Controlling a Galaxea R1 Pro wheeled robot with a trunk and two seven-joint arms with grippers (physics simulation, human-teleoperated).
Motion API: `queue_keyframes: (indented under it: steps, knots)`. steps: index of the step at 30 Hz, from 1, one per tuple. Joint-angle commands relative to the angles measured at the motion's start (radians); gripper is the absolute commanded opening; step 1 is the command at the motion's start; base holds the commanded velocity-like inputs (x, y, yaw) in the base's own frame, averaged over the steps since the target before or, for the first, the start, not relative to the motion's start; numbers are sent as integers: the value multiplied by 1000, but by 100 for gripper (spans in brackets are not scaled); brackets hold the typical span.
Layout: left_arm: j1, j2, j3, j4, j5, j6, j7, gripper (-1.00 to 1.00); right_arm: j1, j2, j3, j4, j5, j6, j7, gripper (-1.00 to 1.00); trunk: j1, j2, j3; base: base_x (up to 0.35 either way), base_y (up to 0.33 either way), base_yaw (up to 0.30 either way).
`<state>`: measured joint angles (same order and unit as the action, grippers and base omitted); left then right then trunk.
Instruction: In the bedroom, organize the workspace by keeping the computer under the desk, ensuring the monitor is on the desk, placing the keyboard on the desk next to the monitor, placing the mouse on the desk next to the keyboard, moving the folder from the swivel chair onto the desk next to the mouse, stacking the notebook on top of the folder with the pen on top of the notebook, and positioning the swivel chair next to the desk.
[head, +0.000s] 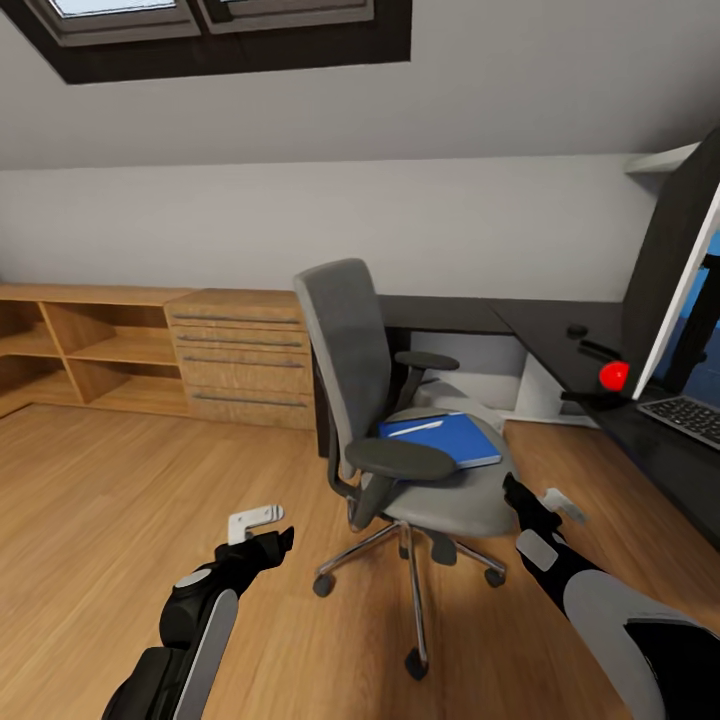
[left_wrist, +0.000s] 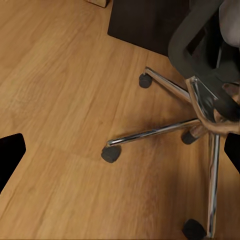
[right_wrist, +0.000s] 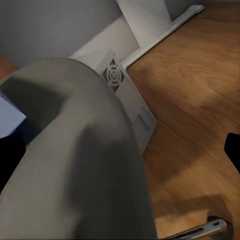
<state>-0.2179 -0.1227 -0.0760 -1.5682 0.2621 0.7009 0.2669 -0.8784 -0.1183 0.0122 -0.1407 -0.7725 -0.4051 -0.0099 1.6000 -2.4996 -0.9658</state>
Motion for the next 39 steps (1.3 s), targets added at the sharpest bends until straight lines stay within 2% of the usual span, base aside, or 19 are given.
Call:
queue_keyframes:
  steps: [1, 13, 20, 24, 27, 28, 31, 39]
  knots:
    - [-1, 0, -1, -1, 10, 3, 9, 100, -1, 0, 1, 0, -2, -1, -1, 100, 0, 0, -1, 125, 0, 0]
    - [-1, 0, -1, 0, 11, 3, 9, 100, -1, -32, -10, 2, -6, 9, -4, 100, 0, 0, -1, 155, 0, 0]
    - [-1, 0, -1, 3, 12, 3, 9, 100, -1, -45, -82, 3, -7, 41, -4, 100, 0, 0, -1, 20, 0, 0]
    - [0, 0, 1, 15, 12, 3, 8, 100, -1, -48, -142, 3, -7, 107, -2, 100, 0, 0, -1, 53, 0, 0]
    - [0, 0, 1, 17, 11, 3, 8, 100, -1, -48, -153, 3, -12, 132, -2, 100, 0, 0, -1, 218, 0, 0]
    - [0, 0, 1, 17, 9, 3, 8, 100, -1, -47, -173, 3, -61, 173, -2, 100, 0, 0, -1, 43, 0, 0]
    - [0, 1, 2, 17, 9, 3, 8, 100, -1, -49, -178, 1, -127, 255, 1, 100, 0, 0, -1, 153, 0, 0]
    - [0, 2, 2, 17, 8, 3, 8, 100, -1, -46, -179, -5, -137, 273, 1, 100, 0, 0, -1, 9, 0, 122]
